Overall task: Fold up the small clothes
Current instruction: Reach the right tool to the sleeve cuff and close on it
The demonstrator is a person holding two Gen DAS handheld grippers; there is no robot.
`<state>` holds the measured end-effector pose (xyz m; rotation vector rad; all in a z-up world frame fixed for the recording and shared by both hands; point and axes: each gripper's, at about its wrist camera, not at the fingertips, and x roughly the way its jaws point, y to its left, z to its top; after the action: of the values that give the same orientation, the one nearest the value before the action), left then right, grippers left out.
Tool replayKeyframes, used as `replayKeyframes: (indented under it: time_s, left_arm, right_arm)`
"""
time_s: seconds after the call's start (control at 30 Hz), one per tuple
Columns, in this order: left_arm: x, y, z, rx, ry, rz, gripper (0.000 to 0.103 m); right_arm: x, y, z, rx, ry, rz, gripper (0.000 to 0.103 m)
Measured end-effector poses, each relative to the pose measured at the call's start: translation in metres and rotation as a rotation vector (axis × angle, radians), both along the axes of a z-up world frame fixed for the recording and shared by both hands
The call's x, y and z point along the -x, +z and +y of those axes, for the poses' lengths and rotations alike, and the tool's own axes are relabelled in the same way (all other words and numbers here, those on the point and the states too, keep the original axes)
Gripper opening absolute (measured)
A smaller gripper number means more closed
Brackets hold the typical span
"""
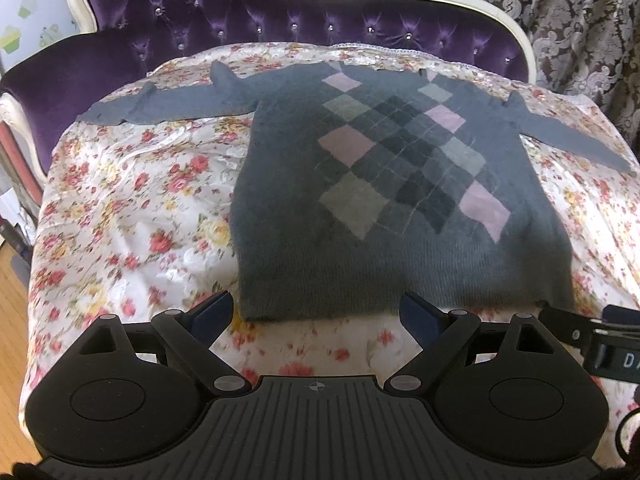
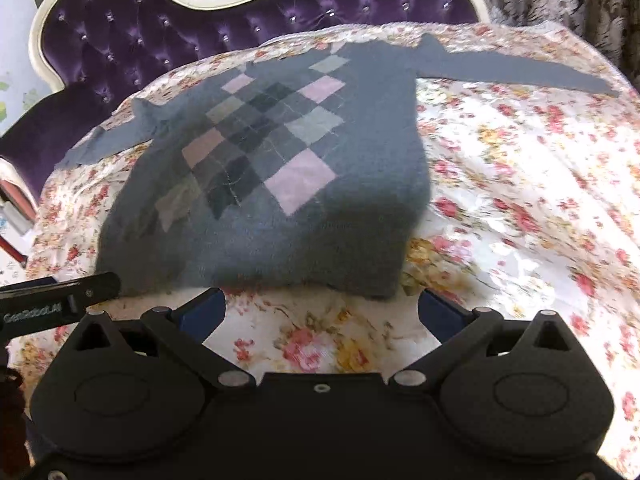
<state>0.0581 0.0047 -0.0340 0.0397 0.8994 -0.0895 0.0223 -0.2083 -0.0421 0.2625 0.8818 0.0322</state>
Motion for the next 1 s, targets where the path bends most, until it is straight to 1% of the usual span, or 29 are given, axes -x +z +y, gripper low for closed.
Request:
replayKeyframes:
  time_s: [0.1,0.2,0.3,0.4,0.47,0.53,0.73,0.83,0.9,0.97,1.0]
  left_arm:
    - [-0.018,0.003,-0.003,0.005,-0.019,-0.001,0.091]
    - [-0.041,0.008,-0.004,0.012,-0.026,-0.019,0.091]
    - [-0.069,0.014,-0.008,0.017,-0.025,-0.041,0.091]
    - [-0.099,0.015,-0.016,0.000,-0.024,-0.066,0.091]
    - [-0.118,0.013,-0.022,-0.006,-0.032,-0.073,0.091]
    - [-0.141,0.008,-0.027,-0.002,-0.033,-0.075,0.091]
    - [-0.188,-0.012,-0.036,0.041,-0.022,-0.089,0.091]
    - [-0.205,-0.019,-0.039,0.077,-0.014,-0.113,0.091]
    - [-0.214,-0.024,-0.041,0.084,-0.002,-0.125,0.091]
    - [-0.224,-0.032,-0.044,0.083,0.016,-0.116,0.091]
    - [-0.228,-0.037,-0.045,0.084,0.020,-0.106,0.091]
  right_arm:
    - [-0.013,0.002,-0.009,-0.097,0.047,-0.008,0.102]
    - [-0.029,0.010,-0.026,-0.186,0.062,-0.029,0.102]
    - [-0.050,0.022,-0.052,-0.224,0.030,-0.065,0.102]
    - [-0.076,0.029,-0.086,-0.256,-0.030,-0.095,0.102]
    - [-0.093,0.029,-0.110,-0.243,-0.078,-0.110,0.102]
    - [-0.110,0.028,-0.136,-0.205,-0.135,-0.118,0.102]
    - [-0.154,0.023,-0.215,-0.051,-0.286,-0.166,0.102]
    - [-0.174,0.017,-0.258,-0.013,-0.364,-0.172,0.102]
    - [-0.185,0.011,-0.289,-0.035,-0.428,-0.168,0.090]
    - [-0.198,0.005,-0.317,-0.068,-0.487,-0.160,0.086]
    - [-0.204,0.001,-0.328,-0.063,-0.517,-0.152,0.086]
